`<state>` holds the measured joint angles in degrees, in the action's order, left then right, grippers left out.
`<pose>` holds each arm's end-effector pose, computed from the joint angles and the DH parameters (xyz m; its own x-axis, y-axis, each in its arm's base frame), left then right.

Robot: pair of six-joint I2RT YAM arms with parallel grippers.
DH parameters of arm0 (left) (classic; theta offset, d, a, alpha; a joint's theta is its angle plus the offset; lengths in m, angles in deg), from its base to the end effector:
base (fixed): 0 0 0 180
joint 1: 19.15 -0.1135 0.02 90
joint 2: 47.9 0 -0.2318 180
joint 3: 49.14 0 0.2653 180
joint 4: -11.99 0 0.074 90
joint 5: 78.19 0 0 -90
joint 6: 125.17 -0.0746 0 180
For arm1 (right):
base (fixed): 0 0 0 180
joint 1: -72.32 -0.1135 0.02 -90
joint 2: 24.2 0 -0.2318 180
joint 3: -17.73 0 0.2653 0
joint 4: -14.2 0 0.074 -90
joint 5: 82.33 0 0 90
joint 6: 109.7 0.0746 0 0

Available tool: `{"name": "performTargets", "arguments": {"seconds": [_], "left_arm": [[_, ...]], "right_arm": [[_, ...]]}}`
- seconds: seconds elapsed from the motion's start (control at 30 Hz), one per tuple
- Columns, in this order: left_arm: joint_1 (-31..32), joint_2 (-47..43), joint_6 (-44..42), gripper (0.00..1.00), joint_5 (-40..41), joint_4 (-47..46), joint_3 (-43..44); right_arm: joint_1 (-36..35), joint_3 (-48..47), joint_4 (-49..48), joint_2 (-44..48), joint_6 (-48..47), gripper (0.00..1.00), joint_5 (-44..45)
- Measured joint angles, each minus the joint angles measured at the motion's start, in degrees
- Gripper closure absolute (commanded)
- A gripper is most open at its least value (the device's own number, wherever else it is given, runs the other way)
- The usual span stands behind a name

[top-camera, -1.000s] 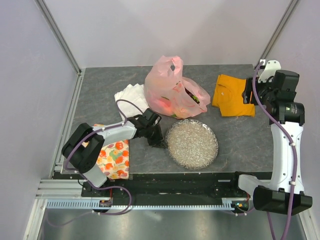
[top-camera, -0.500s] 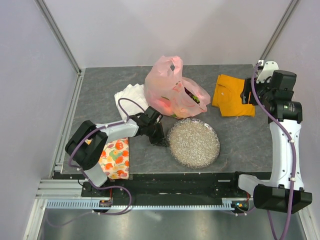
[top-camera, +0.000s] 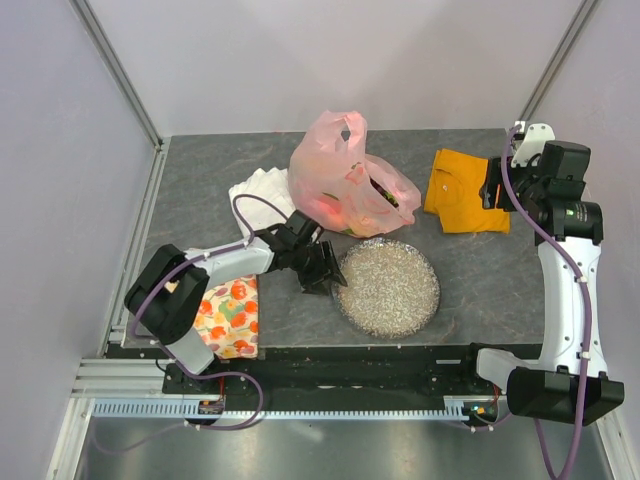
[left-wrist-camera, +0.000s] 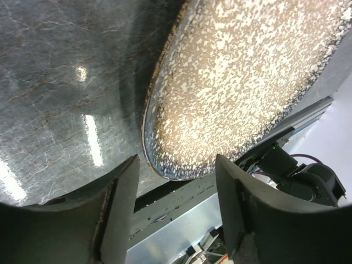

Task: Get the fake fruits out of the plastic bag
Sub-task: Move the plate to the center of the board, then adjust the plastic bag at the center of the board.

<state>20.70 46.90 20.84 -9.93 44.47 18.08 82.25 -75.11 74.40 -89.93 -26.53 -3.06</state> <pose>0.2480 -0.2430 0.0975 -0.9831 -0.1826 -0.0129 -0.1395 0.7928 -0.5933 0.2824 -0.0353 0.3653 -0.5358 -0.0248 -0.8440 -0.0483 0.9988 0.0013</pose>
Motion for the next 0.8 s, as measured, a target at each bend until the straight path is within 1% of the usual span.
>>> {"name": "performTargets", "arguments": {"seconds": [0.13, 0.17, 0.33, 0.4, 0.43, 0.53, 0.6, 0.63, 0.7, 0.73, 0.8], "left_arm": [[-0.02, -1.14, -0.02, 0.30, 0.13, 0.81, 0.00], [-0.04, -1.60, -0.07, 0.26, 0.22, 1.51, 0.02], [-0.94, -5.35, -2.32, 0.23, 0.74, 8.41, 2.71], [-1.62, -7.41, -4.28, 0.23, 0.61, 9.64, 4.24], [-1.97, -8.90, -5.66, 0.22, 0.48, 9.99, 4.57], [-2.40, -12.85, -9.81, 0.24, -0.76, 11.41, 4.59], [-2.38, -16.13, -13.79, 0.23, -2.47, 12.28, 4.72], [-2.38, -17.55, -15.78, 0.22, -3.04, 12.90, 5.20], [-2.34, -20.28, -21.38, 0.19, -3.34, 15.54, 9.33], [-2.34, -21.09, -24.65, 0.16, -2.75, 16.26, 13.00], [-2.49, -21.62, -31.06, 0.16, -0.50, 15.65, 22.51]], "right_arm": [[0.00, 0.00, -0.02, -0.02, 0.02, 0.31, -0.13], [0.00, 0.00, -0.04, -0.09, 0.02, 0.31, -0.24], [-0.02, -0.09, -0.22, -1.18, -0.04, 0.30, -1.22], [0.00, -0.48, -0.22, -2.23, -0.04, 0.29, -1.70], [0.00, -0.96, -0.15, -2.84, -0.04, 0.25, -2.03], [-0.02, -3.23, -0.07, -4.98, -0.02, 0.21, -3.74], [-0.35, -6.45, 1.03, -6.95, -0.26, 0.20, -5.86], [-0.70, -7.91, 1.14, -7.69, -0.50, 0.20, -6.69], [-2.82, -10.86, 1.36, -8.90, -1.27, 0.19, -8.35], [-4.98, -11.74, 1.33, -9.07, -1.77, 0.19, -9.01], [-11.52, -12.57, 1.36, -9.22, -2.97, 0.19, -10.88]]}}
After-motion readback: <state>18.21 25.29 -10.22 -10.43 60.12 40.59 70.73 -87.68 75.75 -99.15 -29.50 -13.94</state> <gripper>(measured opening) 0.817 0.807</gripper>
